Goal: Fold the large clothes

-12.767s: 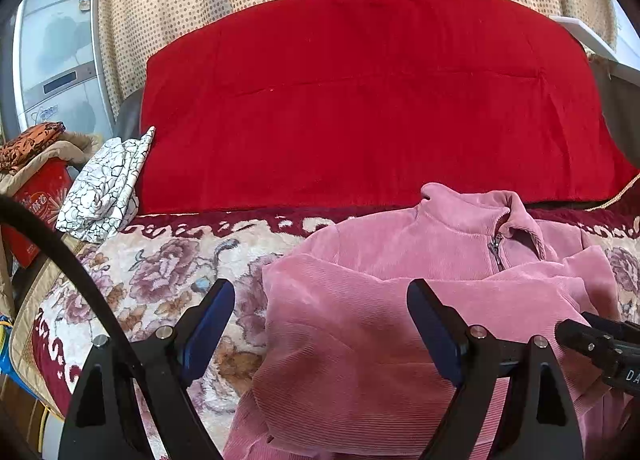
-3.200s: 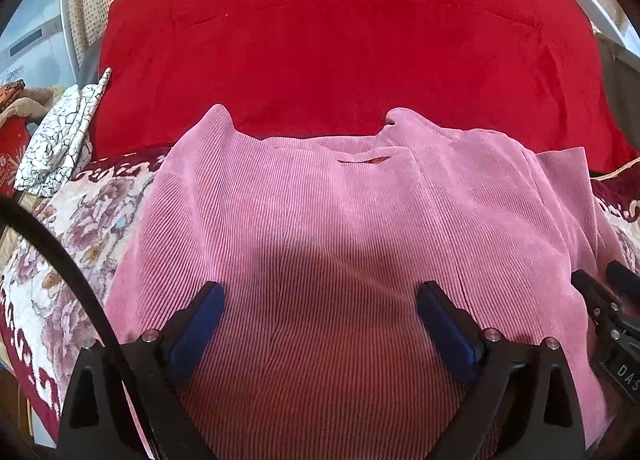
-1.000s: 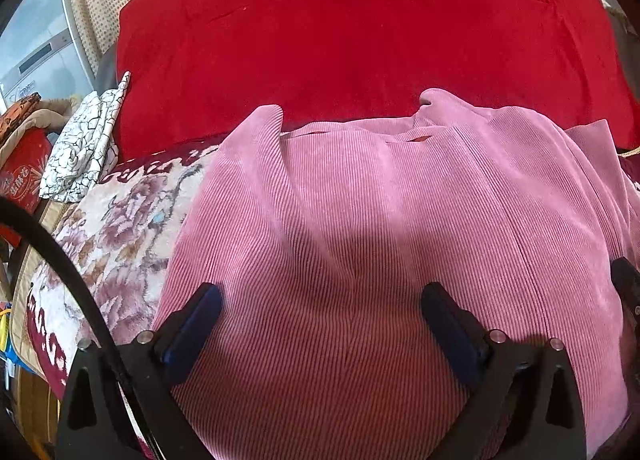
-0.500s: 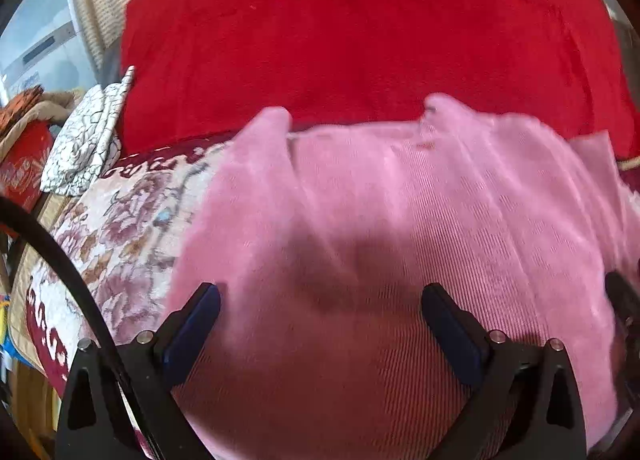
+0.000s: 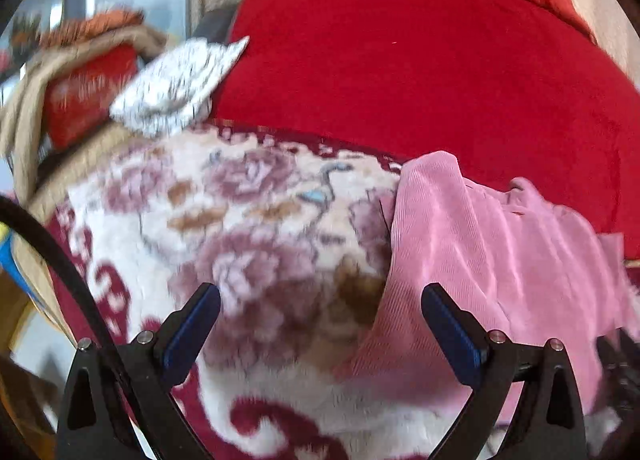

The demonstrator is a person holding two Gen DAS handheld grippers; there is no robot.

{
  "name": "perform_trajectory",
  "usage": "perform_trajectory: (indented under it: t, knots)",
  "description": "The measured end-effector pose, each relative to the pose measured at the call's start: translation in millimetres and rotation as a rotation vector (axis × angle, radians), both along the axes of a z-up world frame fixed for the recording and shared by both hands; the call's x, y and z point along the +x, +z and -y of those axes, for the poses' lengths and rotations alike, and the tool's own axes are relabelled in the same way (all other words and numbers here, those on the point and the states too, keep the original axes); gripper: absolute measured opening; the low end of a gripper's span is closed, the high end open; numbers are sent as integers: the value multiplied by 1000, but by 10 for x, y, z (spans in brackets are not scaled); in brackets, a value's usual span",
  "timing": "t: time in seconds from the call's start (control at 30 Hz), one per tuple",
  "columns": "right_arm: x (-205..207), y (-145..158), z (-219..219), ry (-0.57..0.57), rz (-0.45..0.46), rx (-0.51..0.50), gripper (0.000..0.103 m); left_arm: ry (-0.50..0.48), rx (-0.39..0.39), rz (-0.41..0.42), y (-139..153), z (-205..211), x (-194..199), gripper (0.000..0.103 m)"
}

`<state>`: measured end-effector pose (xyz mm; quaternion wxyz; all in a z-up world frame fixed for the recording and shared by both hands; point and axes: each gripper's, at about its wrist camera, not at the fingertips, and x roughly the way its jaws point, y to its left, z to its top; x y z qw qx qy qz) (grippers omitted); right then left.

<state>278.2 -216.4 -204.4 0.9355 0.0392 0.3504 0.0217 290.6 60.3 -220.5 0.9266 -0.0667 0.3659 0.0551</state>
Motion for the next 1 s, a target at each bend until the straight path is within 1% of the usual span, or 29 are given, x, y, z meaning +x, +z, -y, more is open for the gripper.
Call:
perform_trajectory:
  t: [0.1,0.2,0.33,0.43,0.47,0.53,0.6,0.67,0.77,0.83,0.9,1.0]
  knots:
    - [-25,-5,63,7,-7,30,75,-18,-103,-19,-64,-68,-131,100]
    - [-55,-31,150,5,-20,75,75,-59,-177,-34,-131,-22,-280,100]
    - [-94,-54,155,11,-16,74,75,-118,-213,-38,-174,142,-393,100]
    - [-99,-51,152,12,-14,71,75,-161,-264,-59,-229,228,-360,100]
    - [-93,-51,151,13,-14,71,75,-168,-294,-74,-262,236,-323,99]
    - [-94,-51,153,13,-15,72,75,-172,-363,-104,-330,234,-250,92]
    - [-96,-50,154,13,-15,70,75,-155,-422,-144,-415,231,-169,89]
    - [-110,-51,158,17,-14,70,75,-124,-411,-154,-441,252,-137,89]
    - [-117,-32,167,23,-14,73,75,-87,-380,-126,-391,272,-114,89]
    - [-135,-5,192,27,-12,88,75,-70,-346,-107,-351,290,-106,89]
    - [-176,55,257,21,4,122,75,-66,-346,-117,-368,299,-66,89]
    - [-256,159,391,-21,62,163,75,-56,-343,-128,-404,306,-19,89]
